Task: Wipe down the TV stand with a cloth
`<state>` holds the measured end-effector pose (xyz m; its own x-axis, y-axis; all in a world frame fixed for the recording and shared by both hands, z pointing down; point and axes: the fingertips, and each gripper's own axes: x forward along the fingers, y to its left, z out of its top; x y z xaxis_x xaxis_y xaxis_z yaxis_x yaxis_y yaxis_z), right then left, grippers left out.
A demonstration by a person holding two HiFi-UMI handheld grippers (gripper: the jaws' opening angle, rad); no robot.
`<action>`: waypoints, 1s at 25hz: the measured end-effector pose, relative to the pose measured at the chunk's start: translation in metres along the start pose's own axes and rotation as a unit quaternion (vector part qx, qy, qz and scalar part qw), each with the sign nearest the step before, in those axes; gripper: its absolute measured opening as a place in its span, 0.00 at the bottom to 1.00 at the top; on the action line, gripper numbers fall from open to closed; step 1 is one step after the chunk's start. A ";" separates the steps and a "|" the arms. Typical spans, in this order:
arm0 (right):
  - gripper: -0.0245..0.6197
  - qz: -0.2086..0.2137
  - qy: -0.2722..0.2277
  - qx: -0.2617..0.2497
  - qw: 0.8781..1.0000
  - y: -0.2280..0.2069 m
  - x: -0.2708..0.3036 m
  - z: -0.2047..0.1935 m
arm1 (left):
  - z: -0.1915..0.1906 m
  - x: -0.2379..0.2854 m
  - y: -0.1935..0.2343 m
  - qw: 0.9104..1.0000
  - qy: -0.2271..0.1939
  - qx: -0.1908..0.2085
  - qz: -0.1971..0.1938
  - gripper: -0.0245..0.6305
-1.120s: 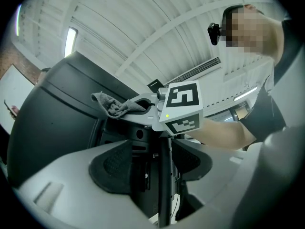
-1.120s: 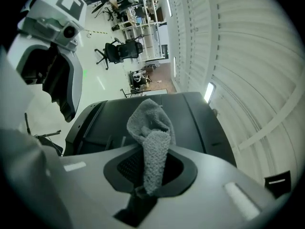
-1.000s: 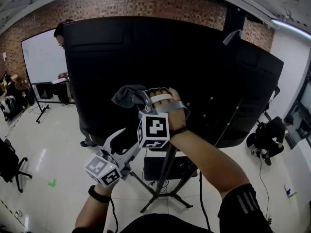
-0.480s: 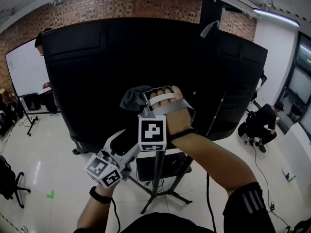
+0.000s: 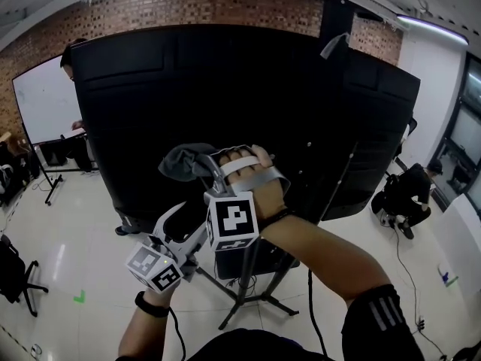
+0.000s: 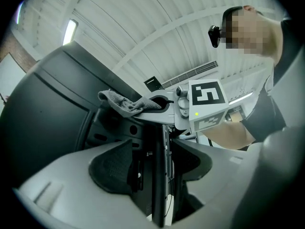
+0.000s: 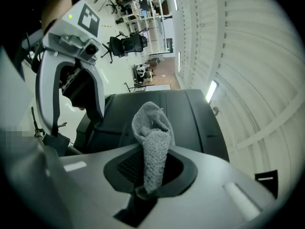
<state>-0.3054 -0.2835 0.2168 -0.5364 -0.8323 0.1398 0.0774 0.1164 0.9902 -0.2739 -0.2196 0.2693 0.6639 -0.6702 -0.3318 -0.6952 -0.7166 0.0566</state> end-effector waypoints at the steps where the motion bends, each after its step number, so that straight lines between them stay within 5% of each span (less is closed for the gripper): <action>1: 0.11 0.001 -0.003 -0.006 1.000 0.004 0.006 0.007 | 0.000 -0.005 0.004 1.000 0.000 0.000 0.008 0.47; 13: 0.11 0.035 0.006 -0.030 0.999 0.040 0.061 0.029 | -0.007 -0.039 0.029 0.999 0.013 -0.005 0.050 0.47; 25: 0.11 0.055 0.081 -0.048 0.994 0.055 0.031 -0.038 | -0.027 -0.006 0.004 1.000 0.022 -0.018 -0.010 0.47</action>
<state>-0.2856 -0.3233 0.2758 -0.3790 -0.8942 0.2382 0.2126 0.1663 0.9629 -0.2735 -0.2236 0.2971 0.6892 -0.6636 -0.2909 -0.6721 -0.7355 0.0853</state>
